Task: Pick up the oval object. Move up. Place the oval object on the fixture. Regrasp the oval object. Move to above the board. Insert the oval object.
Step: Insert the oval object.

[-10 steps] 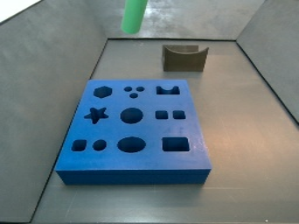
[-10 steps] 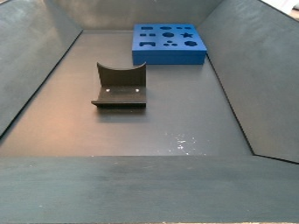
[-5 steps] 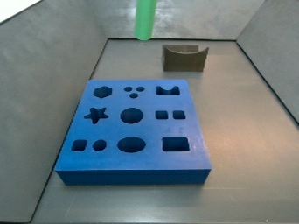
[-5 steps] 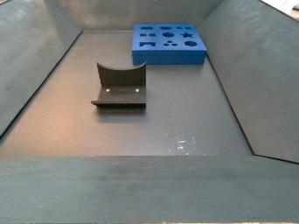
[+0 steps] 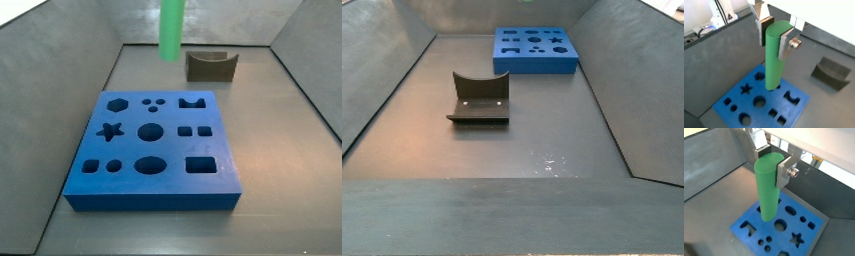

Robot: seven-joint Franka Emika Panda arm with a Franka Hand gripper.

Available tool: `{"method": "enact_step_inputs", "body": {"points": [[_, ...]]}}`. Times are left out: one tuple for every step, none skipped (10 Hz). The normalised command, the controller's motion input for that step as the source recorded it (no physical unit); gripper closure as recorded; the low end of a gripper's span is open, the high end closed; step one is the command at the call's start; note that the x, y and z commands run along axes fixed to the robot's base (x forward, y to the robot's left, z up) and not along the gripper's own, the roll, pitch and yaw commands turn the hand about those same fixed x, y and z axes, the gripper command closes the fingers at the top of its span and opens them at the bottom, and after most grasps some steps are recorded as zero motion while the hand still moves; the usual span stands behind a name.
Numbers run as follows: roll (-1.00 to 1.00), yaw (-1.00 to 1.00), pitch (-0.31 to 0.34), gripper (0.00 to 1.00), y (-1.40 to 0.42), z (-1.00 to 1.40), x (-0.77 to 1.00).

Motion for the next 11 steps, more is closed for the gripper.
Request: {"method": "enact_step_inputs", "body": {"points": [[-0.13, -0.69, -0.259, 1.00, -0.30, -0.25, 0.00], [-0.13, -0.79, -0.239, 1.00, -0.23, -0.22, 0.00], [-0.13, -0.85, -0.216, 1.00, -0.20, -0.19, 0.00], [-0.13, -0.88, -0.209, 1.00, -0.17, -0.19, 0.00], [-0.13, -0.90, -0.196, 1.00, -0.13, -0.19, 0.00], [-0.12, -0.91, -0.191, 1.00, -0.13, -0.19, 0.00], [-0.12, -0.91, -0.196, 1.00, -0.13, -0.18, 0.00], [-0.12, -0.92, -0.181, 1.00, -0.12, -0.19, 0.00], [-0.12, -0.94, -0.177, 1.00, -0.11, -0.19, 0.00], [-0.12, -0.94, -0.174, 1.00, -0.11, -0.19, 0.00], [-0.11, -0.95, -0.167, 1.00, -0.10, -0.20, 0.00]]}}
